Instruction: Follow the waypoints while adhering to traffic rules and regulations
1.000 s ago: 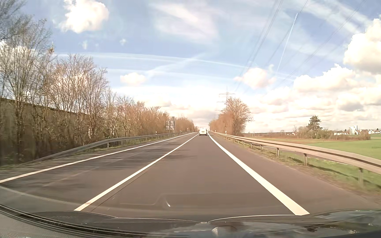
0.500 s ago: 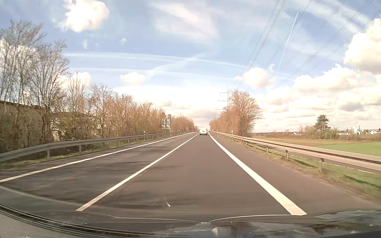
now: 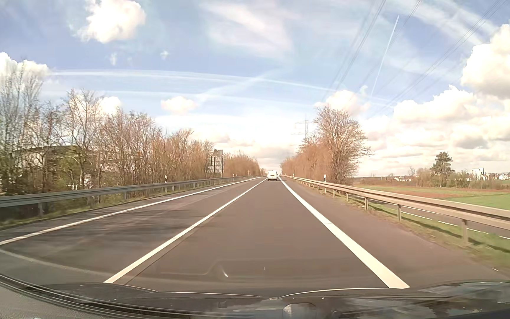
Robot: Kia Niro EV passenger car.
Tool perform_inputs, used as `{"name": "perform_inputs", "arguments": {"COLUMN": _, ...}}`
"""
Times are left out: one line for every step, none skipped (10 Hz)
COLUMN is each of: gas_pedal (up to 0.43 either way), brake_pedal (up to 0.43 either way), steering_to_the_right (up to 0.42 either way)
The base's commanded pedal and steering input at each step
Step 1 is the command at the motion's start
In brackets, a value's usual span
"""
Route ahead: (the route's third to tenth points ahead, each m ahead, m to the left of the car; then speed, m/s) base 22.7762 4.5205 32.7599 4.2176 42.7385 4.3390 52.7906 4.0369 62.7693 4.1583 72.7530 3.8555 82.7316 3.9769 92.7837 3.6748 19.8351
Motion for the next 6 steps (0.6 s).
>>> {"name": "perform_inputs", "arguments": {"gas_pedal": 0.311, "brake_pedal": 0.0, "steering_to_the_right": -0.001}}
{"name": "perform_inputs", "arguments": {"gas_pedal": 0.311, "brake_pedal": 0.0, "steering_to_the_right": -0.001}}
{"name": "perform_inputs", "arguments": {"gas_pedal": 0.311, "brake_pedal": 0.0, "steering_to_the_right": -0.001}}
{"name": "perform_inputs", "arguments": {"gas_pedal": 0.311, "brake_pedal": 0.0, "steering_to_the_right": -0.001}}
{"name": "perform_inputs", "arguments": {"gas_pedal": 0.311, "brake_pedal": 0.0, "steering_to_the_right": -0.001}}
{"name": "perform_inputs", "arguments": {"gas_pedal": 0.311, "brake_pedal": 0.0, "steering_to_the_right": -0.001}}
